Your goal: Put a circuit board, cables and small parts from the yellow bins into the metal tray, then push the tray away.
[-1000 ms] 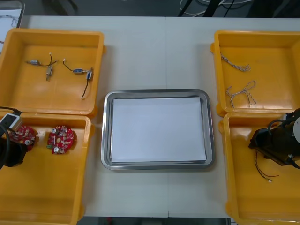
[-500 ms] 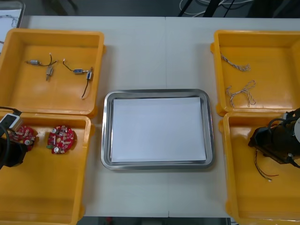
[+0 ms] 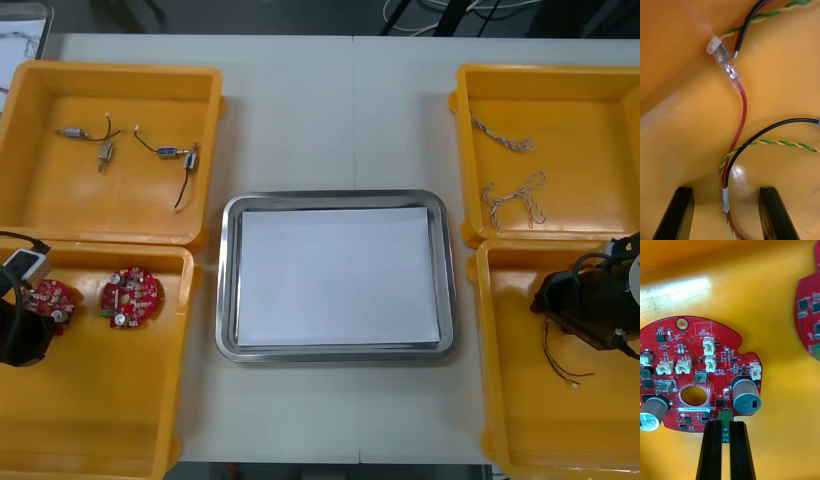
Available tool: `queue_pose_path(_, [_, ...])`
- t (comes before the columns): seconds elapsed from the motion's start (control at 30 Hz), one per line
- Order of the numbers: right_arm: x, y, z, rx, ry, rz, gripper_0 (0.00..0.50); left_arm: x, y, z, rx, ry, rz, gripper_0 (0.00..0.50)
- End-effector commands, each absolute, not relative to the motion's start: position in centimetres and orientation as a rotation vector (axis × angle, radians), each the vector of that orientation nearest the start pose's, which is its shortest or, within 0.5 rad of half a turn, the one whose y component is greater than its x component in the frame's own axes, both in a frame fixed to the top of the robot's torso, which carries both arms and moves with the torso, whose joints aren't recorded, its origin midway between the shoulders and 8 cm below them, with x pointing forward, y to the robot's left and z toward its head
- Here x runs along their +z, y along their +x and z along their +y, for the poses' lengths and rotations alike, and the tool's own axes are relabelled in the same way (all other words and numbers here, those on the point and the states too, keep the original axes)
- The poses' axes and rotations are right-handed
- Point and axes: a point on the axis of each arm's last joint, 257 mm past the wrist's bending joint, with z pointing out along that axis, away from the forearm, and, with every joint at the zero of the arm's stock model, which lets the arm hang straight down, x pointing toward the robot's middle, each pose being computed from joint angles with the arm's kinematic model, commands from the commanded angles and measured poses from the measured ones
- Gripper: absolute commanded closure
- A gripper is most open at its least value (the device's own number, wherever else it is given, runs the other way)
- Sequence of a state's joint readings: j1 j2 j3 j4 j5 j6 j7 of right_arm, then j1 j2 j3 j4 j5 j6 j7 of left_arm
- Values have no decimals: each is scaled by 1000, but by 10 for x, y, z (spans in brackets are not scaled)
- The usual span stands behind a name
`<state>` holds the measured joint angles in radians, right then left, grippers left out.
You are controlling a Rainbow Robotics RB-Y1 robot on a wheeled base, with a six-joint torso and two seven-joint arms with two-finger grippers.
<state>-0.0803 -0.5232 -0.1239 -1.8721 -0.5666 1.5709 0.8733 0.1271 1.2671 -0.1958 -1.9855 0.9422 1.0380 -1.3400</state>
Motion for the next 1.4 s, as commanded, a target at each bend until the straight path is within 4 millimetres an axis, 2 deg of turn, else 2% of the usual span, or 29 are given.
queue_pose_path(0.03, [-323,385,-357,196,832,2652,500,-256,366,408,163,484,2647,500])
queue_pose_path(0.23, [-322,383,-358,199,834,2648,500,-232,361,396,121,471,2666,500])
queue_pose_path(0.4, [-313,383,-361,198,828,2639,500,-211,356,384,116,481,2673,500])
queue_pose_path(0.53, [-298,383,-363,201,823,2622,500,-200,353,368,90,479,2692,500])
queue_pose_path(0.87, [-244,373,-379,161,783,2590,500,-167,348,322,56,374,2729,500])
queue_pose_path(1.07, [-221,368,-388,114,734,2584,500,-156,348,296,44,336,2741,500])
queue_pose_path(1.17, [-205,364,-392,80,686,2578,500,-151,349,276,24,309,2744,500])
queue_pose_path(1.4, [-190,358,-395,47,630,2587,500,-145,356,239,-13,245,2737,500])
